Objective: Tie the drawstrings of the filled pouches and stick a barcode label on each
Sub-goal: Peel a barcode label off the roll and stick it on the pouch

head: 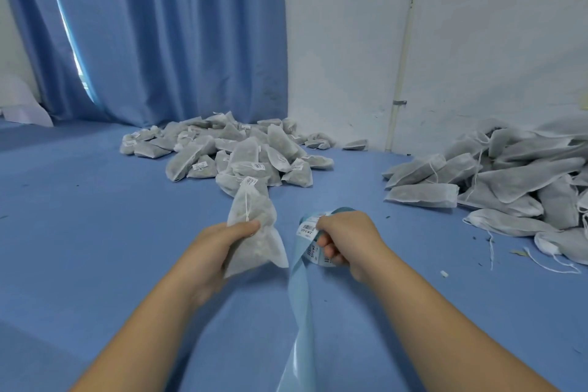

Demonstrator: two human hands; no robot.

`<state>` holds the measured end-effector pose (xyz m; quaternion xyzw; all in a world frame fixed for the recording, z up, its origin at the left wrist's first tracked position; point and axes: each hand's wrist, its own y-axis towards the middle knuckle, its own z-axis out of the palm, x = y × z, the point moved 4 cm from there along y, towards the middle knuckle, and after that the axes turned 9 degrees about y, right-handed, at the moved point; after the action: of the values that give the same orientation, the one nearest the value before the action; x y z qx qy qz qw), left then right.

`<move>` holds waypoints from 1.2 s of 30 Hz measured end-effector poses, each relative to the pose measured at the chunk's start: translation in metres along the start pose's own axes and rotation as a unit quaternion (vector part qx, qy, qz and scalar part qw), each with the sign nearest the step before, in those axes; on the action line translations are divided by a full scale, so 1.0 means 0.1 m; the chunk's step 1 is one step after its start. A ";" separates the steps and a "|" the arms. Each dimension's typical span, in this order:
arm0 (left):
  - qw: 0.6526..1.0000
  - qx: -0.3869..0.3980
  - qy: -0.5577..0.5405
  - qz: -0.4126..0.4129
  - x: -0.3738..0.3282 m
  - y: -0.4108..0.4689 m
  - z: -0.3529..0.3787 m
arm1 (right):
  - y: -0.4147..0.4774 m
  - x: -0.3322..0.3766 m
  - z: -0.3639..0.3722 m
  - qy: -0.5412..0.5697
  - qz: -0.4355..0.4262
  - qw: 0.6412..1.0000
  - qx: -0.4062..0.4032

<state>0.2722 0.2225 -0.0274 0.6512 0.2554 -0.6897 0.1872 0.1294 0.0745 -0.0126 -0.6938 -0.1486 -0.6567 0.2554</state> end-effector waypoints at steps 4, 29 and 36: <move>0.989 0.100 -0.106 -0.023 0.02 0.01 0.15 | -0.03 -0.03 -0.17 0.117 -0.015 0.992 0.043; 0.959 0.225 -0.173 -0.003 0.11 0.08 0.68 | -0.31 0.01 -0.48 -0.163 -0.314 0.933 -0.069; 0.951 0.258 -0.168 0.009 0.08 0.04 0.73 | -0.45 0.09 -0.44 -0.199 -0.361 0.910 -0.037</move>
<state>0.2152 0.1766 -0.0337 0.5539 0.0275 -0.8300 0.0594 0.0693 0.0868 0.0037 -0.7181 -0.4119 -0.5578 -0.0599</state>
